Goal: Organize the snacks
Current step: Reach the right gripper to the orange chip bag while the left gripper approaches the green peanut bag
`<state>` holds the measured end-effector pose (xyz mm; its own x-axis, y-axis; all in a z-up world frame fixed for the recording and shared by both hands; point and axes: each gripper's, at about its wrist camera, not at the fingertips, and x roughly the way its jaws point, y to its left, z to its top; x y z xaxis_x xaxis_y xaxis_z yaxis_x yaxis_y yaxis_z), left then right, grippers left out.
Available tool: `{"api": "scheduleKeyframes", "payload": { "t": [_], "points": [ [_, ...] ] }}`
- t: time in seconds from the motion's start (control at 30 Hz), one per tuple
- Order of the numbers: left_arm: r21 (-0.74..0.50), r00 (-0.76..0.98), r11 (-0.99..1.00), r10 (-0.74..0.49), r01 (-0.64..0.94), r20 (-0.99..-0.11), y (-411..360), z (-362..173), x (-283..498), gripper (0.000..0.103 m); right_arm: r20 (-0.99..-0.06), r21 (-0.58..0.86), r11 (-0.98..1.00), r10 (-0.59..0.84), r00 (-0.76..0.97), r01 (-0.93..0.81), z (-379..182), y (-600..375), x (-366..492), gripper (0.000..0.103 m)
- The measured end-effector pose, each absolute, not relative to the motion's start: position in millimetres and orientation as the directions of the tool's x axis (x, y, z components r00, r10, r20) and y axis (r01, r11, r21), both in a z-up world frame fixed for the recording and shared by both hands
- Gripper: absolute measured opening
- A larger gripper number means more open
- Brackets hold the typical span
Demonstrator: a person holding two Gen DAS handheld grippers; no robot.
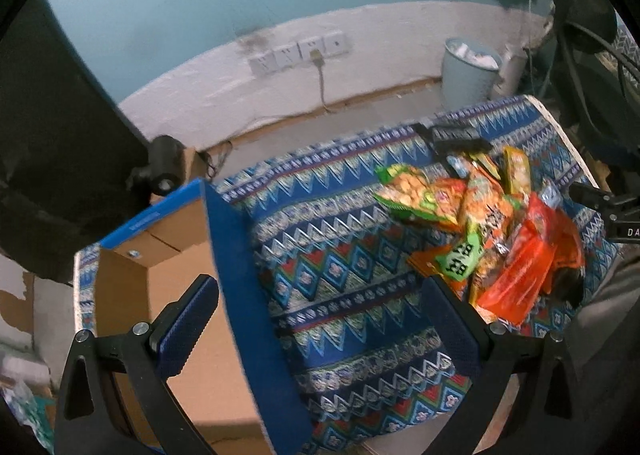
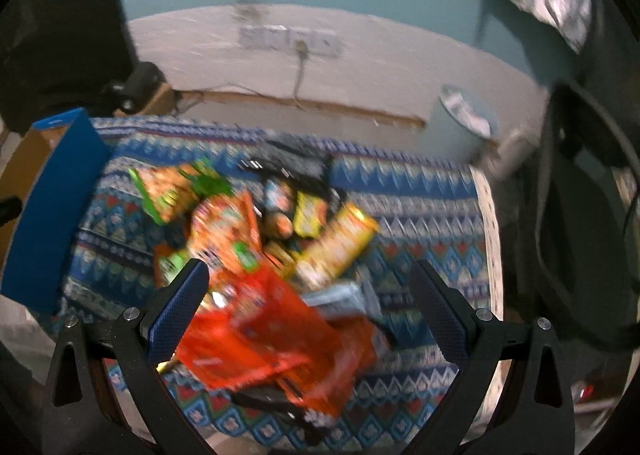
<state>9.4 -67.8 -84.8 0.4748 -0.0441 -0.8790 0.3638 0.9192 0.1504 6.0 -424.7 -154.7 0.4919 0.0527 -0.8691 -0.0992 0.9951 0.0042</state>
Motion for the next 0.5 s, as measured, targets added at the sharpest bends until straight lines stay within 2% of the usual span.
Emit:
{"api": "scheduleKeyframes", "payload": {
  "t": [0.3,0.5],
  "points": [
    [0.12,0.413,0.907,-0.064,0.404,-0.908,-92.0,-103.4,13.1,0.102,-0.929,0.057,0.997,0.034,0.368,0.052,-204.0,-460.9,-20.9,0.098],
    [0.128,0.406,0.897,-0.062,0.423,-0.912,-102.7,-110.2,17.1,0.102,-0.95,0.066,0.994,0.035,0.309,0.089,-226.1,-470.8,-28.2,0.098]
  ]
}}
